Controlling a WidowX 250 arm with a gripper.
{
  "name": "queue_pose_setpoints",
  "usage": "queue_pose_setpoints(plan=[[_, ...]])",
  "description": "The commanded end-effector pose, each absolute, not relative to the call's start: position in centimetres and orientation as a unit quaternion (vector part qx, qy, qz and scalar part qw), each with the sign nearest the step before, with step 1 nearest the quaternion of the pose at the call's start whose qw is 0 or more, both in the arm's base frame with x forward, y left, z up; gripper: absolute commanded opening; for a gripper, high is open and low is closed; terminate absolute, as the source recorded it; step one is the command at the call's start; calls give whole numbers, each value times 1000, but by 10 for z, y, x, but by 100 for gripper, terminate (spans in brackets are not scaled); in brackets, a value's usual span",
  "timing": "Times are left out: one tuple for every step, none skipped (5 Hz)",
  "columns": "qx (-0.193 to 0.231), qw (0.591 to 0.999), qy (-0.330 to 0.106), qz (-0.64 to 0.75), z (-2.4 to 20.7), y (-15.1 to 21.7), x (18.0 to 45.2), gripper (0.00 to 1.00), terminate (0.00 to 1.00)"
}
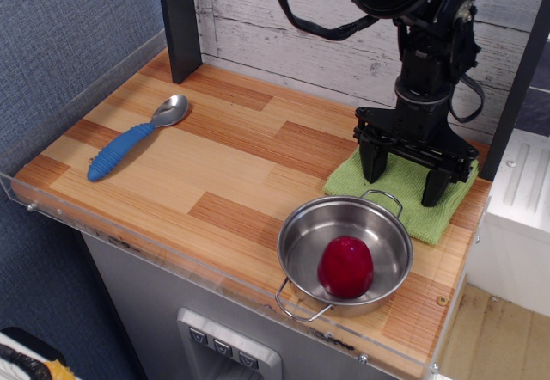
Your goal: Slide the green rag next to the blue spoon.
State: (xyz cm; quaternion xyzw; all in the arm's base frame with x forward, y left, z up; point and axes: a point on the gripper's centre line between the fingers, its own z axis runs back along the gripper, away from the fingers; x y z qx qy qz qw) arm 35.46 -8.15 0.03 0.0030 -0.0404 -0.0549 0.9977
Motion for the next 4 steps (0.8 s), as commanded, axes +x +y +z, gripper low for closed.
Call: queue_pose_setpoints(plan=[[22,999,-20,-44,4,-24,346,100,0],[20,999,-23,-41,8,-6,350,100,0],[24,999,-21,-42,8,9,354,100,0],[28,999,-18,-33,6,32,357,100,0]])
